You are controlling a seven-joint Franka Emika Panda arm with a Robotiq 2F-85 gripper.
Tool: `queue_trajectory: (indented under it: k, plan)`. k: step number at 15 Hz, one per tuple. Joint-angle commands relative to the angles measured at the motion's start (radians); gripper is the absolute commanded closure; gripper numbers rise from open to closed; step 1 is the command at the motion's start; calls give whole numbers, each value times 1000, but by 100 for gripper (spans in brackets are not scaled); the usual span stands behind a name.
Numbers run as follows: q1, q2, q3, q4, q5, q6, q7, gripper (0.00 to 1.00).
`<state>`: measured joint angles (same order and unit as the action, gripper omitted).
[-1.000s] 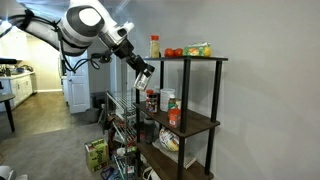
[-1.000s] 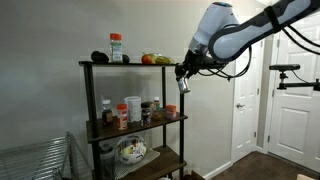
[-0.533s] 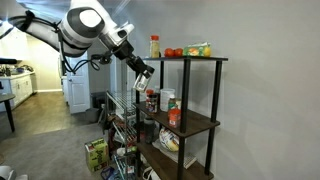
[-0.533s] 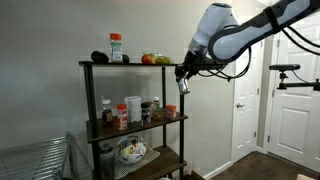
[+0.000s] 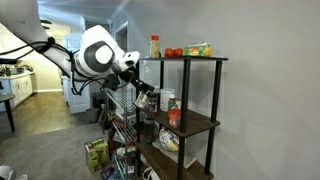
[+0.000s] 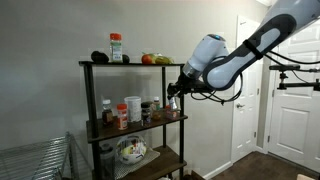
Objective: Take the spice bottle off of the top and place it on the second shelf
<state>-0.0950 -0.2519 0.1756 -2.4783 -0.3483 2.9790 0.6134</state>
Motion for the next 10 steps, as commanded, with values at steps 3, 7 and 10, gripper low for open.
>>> queue_trajectory:
  k: [3,7,10]
  plan:
    - [-14,201,0,46,3,325,23,68]
    - [-4,316,-23,73,66,496,-13,68]
    - [2,367,-13,159,76,498,-2,68]
